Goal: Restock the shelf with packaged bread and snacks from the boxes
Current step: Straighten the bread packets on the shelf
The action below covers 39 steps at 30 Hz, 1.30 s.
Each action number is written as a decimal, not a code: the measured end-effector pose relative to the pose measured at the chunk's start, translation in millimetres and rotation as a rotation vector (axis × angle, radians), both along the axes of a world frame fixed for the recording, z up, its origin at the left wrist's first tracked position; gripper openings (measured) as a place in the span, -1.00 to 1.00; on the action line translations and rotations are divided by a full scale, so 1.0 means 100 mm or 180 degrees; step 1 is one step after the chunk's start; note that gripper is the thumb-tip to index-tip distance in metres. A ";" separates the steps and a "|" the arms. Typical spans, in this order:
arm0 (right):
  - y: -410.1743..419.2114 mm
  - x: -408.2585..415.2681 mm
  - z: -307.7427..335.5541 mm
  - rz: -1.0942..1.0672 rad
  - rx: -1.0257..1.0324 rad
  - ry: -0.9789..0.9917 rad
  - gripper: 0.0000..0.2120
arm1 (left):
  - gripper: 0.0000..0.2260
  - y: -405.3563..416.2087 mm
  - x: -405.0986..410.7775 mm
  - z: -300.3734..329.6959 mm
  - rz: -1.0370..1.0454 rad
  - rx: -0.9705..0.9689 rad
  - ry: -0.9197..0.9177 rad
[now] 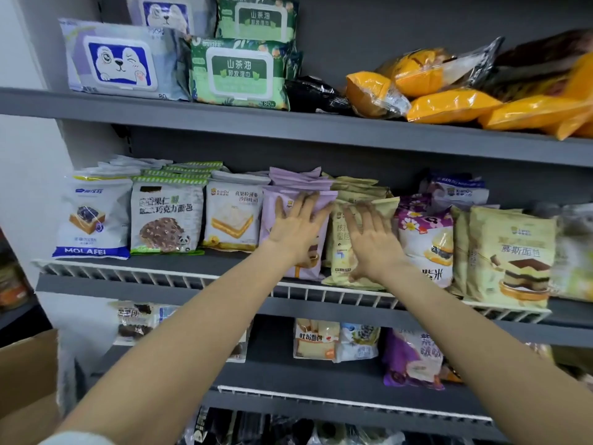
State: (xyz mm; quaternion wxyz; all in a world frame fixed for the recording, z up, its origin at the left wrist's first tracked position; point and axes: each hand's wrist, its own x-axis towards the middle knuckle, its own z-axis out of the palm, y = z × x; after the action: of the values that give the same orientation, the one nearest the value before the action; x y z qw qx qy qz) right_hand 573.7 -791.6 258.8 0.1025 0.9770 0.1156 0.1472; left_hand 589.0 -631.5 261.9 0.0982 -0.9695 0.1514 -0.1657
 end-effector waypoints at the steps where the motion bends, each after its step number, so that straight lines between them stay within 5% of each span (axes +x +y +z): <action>1: 0.00 0.01 -0.03 0.0023 -0.0019 -0.0141 0.29 | -0.04 -0.02 0.01 -0.02 0.0025 0.0032 -0.0010; 6: -0.07 0.20 -0.23 0.0078 0.0006 -0.0878 0.42 | -0.06 -0.03 0.03 -0.05 0.0143 0.0115 -0.0179; 12: -0.06 0.33 -0.36 0.0011 -0.0102 -0.1136 0.08 | -0.11 0.00 0.02 -0.13 0.0083 0.0130 -0.0407; 16: 0.00 0.33 -0.27 -0.0238 -0.0178 -0.0977 0.16 | -0.11 0.02 -0.02 -0.02 0.0035 -0.0005 -0.0401; 22: -0.08 0.35 -0.21 -0.0170 -0.0149 -0.0754 0.25 | -0.48 -0.18 0.18 0.26 -0.0409 -0.0718 -0.1128; 29: -0.06 0.45 -0.05 -0.0055 -0.0500 -0.0434 0.13 | -0.57 -0.48 0.86 0.61 -0.0474 -0.0673 0.0350; 39: -0.07 0.48 -0.15 0.0049 -0.0214 -0.0611 0.16 | -0.50 -0.46 1.21 0.55 0.0394 -0.0532 0.0976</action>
State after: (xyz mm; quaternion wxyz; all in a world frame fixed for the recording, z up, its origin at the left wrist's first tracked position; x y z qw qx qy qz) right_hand 621.3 -798.1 243.5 0.1447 0.9534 0.1177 0.2369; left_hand 709.7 -677.4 316.6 0.0031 -0.9957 0.0903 -0.0216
